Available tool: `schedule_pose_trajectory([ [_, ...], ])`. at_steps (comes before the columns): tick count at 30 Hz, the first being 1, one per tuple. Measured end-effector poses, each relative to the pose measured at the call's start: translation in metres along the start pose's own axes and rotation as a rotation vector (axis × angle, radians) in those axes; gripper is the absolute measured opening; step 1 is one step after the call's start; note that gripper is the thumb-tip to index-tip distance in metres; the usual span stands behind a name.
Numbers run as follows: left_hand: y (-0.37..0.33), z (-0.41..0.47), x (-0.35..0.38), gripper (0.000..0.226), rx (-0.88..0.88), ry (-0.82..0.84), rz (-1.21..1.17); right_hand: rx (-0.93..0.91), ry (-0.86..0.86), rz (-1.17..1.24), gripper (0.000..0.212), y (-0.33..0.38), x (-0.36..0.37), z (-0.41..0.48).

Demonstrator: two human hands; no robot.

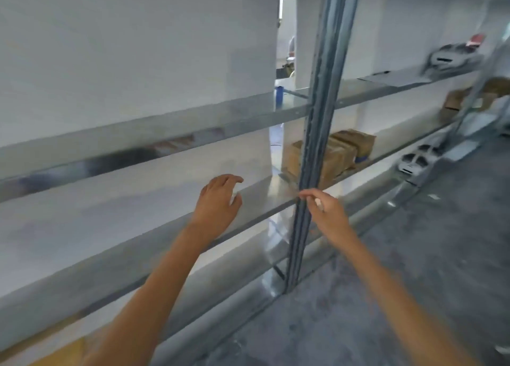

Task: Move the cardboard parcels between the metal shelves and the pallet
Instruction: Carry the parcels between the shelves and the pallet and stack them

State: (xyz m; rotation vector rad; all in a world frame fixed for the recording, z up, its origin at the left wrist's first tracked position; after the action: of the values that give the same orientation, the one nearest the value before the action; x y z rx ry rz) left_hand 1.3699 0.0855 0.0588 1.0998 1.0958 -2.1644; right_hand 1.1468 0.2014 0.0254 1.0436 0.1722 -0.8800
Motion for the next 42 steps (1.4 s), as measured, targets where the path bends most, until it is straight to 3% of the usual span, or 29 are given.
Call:
schedule_pose_trajectory([
  [8,-0.198,0.075,0.153,0.033,0.240,0.194,-0.178,0.162,-0.227,-0.156,0.023,-0.133,-0.208,-0.033],
  [16,-0.291,0.123,0.263,0.034,0.244,0.289,-0.224,0.269,-0.314,-0.210,0.031,-0.245,-0.307,-0.039],
  [27,-0.338,0.254,0.378,0.029,0.188,0.319,-0.207,0.342,-0.264,-0.090,0.035,-0.388,-0.330,0.064],
  [33,-0.357,0.351,0.434,0.020,0.125,0.291,-0.269,0.373,-0.106,-0.130,0.015,-0.468,-0.343,0.161],
  [42,-0.364,0.446,0.499,0.032,-0.021,0.299,-0.226,0.358,-0.030,-0.053,0.017,-0.551,-0.342,0.279],
])
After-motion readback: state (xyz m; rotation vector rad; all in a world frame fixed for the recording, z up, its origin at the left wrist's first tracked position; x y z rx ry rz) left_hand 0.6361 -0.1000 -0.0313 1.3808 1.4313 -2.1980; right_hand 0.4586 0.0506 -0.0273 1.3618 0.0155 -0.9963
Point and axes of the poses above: each hand's wrist, its own z-axis towards the middle knuckle, its own x-axis out of the palm, y = z × x, the point moved 4 cm from there along z, towards the middle knuckle, and after that the axes turned 12 degrees about -x, right-handed, at the moved point
